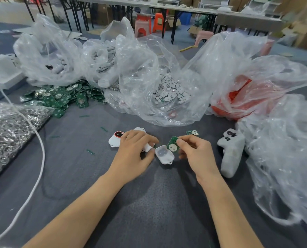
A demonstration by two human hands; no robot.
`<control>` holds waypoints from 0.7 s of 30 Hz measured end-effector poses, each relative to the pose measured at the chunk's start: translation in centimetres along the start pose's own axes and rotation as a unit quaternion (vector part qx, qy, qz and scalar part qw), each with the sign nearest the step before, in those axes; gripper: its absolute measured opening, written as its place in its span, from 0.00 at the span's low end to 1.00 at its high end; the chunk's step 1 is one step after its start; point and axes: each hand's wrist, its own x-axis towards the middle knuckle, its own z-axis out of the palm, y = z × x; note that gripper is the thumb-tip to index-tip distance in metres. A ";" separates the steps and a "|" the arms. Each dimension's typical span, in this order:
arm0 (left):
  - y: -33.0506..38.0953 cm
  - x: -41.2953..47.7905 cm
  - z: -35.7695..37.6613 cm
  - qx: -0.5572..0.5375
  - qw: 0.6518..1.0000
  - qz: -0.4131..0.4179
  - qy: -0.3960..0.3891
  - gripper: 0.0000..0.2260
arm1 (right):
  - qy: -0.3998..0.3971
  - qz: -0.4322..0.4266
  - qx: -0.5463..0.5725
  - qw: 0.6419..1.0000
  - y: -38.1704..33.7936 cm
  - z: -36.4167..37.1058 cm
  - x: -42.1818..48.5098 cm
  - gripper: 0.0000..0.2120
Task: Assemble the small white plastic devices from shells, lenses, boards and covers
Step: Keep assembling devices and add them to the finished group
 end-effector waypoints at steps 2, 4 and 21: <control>0.2 0.0 -0.1 0.005 1.000 -0.004 0.009 0.07 | -0.007 -0.004 0.010 1.000 -0.1 0.1 0.0 0.10; 0.2 -0.1 -0.1 0.026 0.999 0.016 0.014 0.11 | -0.014 -0.004 0.014 1.000 -0.1 0.1 -0.1 0.10; 0.1 -0.4 0.1 0.090 0.992 0.000 -0.085 0.31 | 0.001 -0.041 -0.147 0.988 0.0 -0.2 -0.3 0.06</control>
